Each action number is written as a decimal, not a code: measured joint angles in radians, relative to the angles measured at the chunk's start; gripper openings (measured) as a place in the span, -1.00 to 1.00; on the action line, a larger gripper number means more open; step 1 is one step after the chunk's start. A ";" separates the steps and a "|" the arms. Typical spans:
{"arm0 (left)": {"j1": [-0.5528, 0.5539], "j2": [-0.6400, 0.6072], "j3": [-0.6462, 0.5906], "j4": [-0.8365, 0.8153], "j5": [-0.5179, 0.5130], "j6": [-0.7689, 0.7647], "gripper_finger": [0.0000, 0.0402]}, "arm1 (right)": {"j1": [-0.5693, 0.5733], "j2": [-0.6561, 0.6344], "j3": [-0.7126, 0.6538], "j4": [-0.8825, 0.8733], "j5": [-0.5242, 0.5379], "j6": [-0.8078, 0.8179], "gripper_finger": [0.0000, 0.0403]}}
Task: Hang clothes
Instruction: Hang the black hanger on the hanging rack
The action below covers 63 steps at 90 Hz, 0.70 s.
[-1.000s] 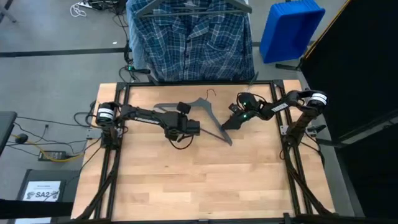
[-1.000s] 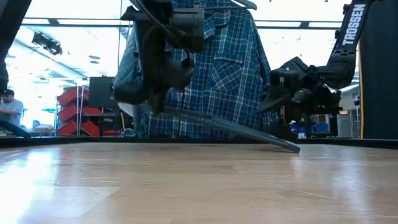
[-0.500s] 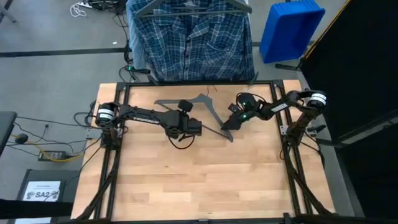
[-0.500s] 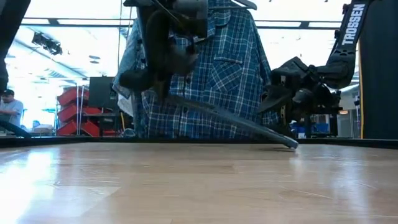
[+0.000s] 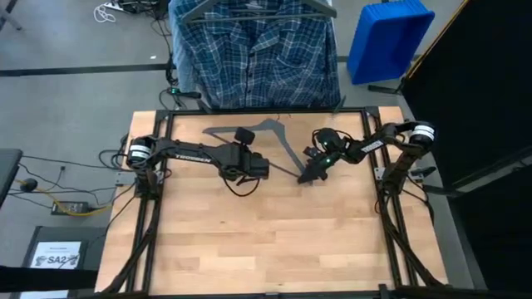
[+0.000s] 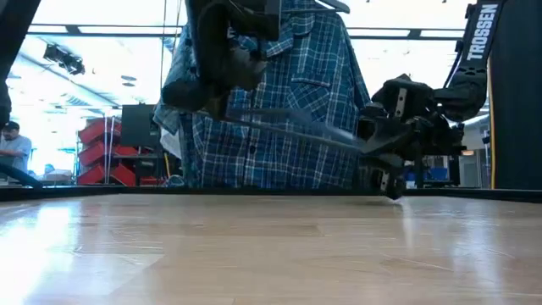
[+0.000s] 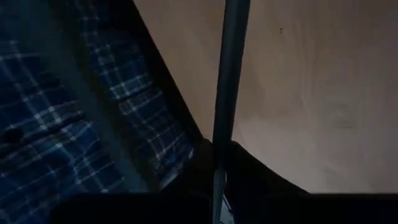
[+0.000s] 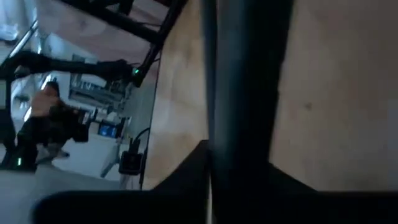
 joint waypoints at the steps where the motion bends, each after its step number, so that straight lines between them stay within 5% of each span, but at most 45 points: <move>1: 0.000 0.000 0.000 -0.001 0.000 -0.003 -1.00 | 0.000 0.000 0.000 0.004 0.001 0.000 -0.94; 63: 0.028 -0.089 0.000 -0.057 -0.013 -0.198 -1.00 | -0.118 -0.229 0.035 0.021 0.084 -0.005 -0.98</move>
